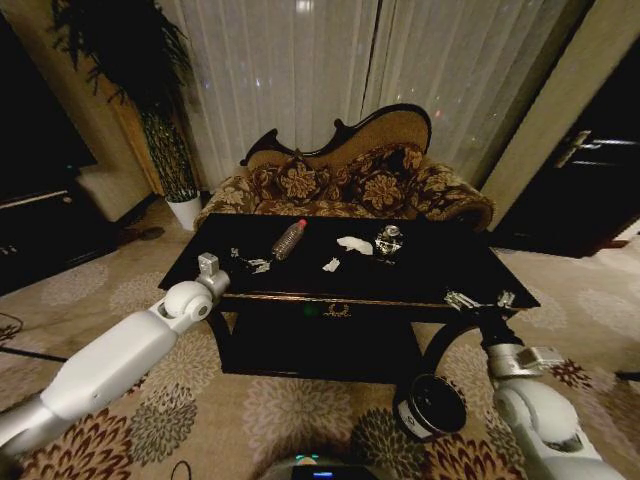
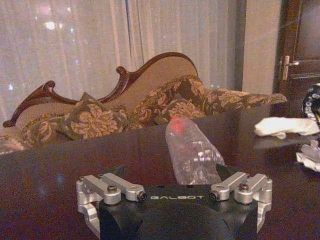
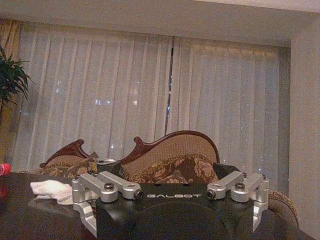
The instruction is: Move to the front of the table and place the trash on the table into the trash bin.
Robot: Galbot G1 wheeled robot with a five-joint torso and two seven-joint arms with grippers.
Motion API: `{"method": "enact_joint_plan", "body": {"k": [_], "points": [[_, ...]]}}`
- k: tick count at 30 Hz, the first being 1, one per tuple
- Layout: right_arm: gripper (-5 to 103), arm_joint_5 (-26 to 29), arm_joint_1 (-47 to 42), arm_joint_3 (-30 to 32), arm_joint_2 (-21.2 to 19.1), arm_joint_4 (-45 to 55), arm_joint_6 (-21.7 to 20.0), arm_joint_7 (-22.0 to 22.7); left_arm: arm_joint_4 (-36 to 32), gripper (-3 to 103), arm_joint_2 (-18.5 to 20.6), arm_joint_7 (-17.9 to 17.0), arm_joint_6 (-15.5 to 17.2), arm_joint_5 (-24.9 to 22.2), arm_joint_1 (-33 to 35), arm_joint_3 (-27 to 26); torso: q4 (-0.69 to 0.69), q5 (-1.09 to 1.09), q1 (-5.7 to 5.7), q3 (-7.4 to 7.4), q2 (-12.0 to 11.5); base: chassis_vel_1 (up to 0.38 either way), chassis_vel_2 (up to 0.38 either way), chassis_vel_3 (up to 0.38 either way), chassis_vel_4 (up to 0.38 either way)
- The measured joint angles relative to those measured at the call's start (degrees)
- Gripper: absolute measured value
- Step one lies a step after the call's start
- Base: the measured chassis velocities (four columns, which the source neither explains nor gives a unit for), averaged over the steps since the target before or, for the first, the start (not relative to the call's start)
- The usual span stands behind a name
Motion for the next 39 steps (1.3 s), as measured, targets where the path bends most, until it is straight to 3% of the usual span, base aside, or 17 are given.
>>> {"method": "enact_joint_plan", "body": {"k": [5, 18, 21, 23, 26, 29, 31, 32, 39], "points": [[100, -0.5, -0.7, 0.0, 0.6, 0.8, 0.3, -0.6, 2.1, 100, -2.8, 0.1, -0.3, 0.1, -3.9, 2.5, -0.02, 0.01, 0.0, 0.0, 0.0, 0.0, 0.0, 0.0, 0.0], [100, 0.6, -0.5, 0.5, -0.3, 1.3, 0.3, -0.6, 6.5, 102, -6.4, 1.1, -1.1, 0.7, -6.1, 4.7, 0.0, 0.01, 0.0, 0.0, 0.0, 0.0, 0.0, 0.0, 0.0], [100, 0.8, -0.5, 0.7, -0.4, 1.4, 0.3, -0.6, 7.2, 98, -7.3, 1.2, -1.3, 0.9, -6.8, 5.5, 0.0, 0.02, 0.0, 0.0, 0.0, 0.0, 0.0, 0.0, 0.0], [100, 1.0, -0.5, 0.8, -0.5, 1.7, 0.3, -0.5, 7.7, 89, -8.3, 1.1, -1.4, 1.3, -7.0, 6.0, -0.01, 0.02, 0.0, 0.0, 0.0, 0.0, 0.0, 0.0, 0.0], [100, 1.1, -0.5, 0.9, -0.5, 1.9, 0.2, -0.5, 7.7, 83, -8.7, 0.9, -1.4, 1.4, -6.6, 6.0, -0.01, 0.02, 0.0, 0.0, 0.0, 0.0, 0.0, 0.0, 0.0], [100, 1.3, -0.7, 1.3, -0.6, 2.2, 0.2, -0.4, 7.8, 67, -9.1, 0.7, -1.4, 2.2, -5.5, 6.0, 0.0, 0.02, 0.0, 0.0, 0.0, 0.0, 0.0, 0.0, 0.0], [100, 1.4, -0.8, 1.3, -0.6, 2.3, 0.2, -0.4, 7.8, 67, -9.1, 0.6, -1.4, 2.3, -5.2, 5.9, 0.0, 0.01, -0.01, 0.0, 0.0, 0.0, 0.0, 0.0, 0.0], [100, 1.4, -0.9, 1.4, -0.5, 2.4, 0.2, -0.3, 7.7, 56, -9.0, 0.6, -1.6, 2.4, -4.9, 5.6, -0.01, 0.02, 0.0, -0.01, 0.0, 0.0, 0.0, 0.0, 0.0], [100, 1.4, -1.1, 1.4, -0.4, 2.9, 0.1, -0.1, 6.4, 45, -7.7, 0.1, -1.4, 2.4, -3.7, 4.2, -0.01, 0.01, 0.0, -0.01, 0.0, 0.0, 0.0, 0.0, 0.0]]}}
